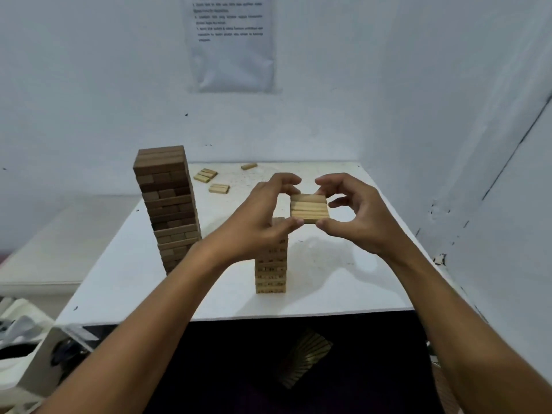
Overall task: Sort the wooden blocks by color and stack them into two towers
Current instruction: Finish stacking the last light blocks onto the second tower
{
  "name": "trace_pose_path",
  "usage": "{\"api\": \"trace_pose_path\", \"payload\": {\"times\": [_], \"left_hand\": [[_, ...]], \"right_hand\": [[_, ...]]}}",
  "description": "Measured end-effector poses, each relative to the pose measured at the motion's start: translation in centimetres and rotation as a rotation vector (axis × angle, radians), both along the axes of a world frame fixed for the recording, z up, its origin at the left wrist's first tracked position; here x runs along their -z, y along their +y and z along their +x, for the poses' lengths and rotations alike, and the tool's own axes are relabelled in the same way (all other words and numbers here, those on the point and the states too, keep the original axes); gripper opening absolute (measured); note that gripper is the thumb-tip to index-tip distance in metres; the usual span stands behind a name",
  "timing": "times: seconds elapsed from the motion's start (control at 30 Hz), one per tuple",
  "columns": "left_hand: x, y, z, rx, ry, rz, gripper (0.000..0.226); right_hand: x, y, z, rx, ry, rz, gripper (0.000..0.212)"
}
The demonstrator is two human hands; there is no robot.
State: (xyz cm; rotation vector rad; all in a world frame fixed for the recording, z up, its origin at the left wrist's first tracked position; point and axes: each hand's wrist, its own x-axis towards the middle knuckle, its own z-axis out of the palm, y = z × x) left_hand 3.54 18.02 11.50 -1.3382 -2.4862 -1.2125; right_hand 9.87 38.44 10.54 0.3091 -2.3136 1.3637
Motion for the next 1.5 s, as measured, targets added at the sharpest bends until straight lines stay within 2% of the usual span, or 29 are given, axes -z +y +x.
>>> {"api": "trace_pose_path", "payload": {"times": [0.2,0.43,1.5], "left_hand": [[1.7,-3.2,-2.0,-0.053,-0.04,-0.071,0.054],[2.6,-4.5,-2.4,-0.081,-0.083,-0.062,0.052],[3.6,-5.0,-2.2,-0.121,-0.16,-0.072,0.063]], "right_hand": [[1.5,-2.7,-2.6,-0.047,-0.082,0.029,0.055],[2.2,-3.6,-3.6,-0.068,-0.125,0.045,0.058],[2.5,-3.7,-3.4,-0.094,-0.204,0.095,0.064]]}}
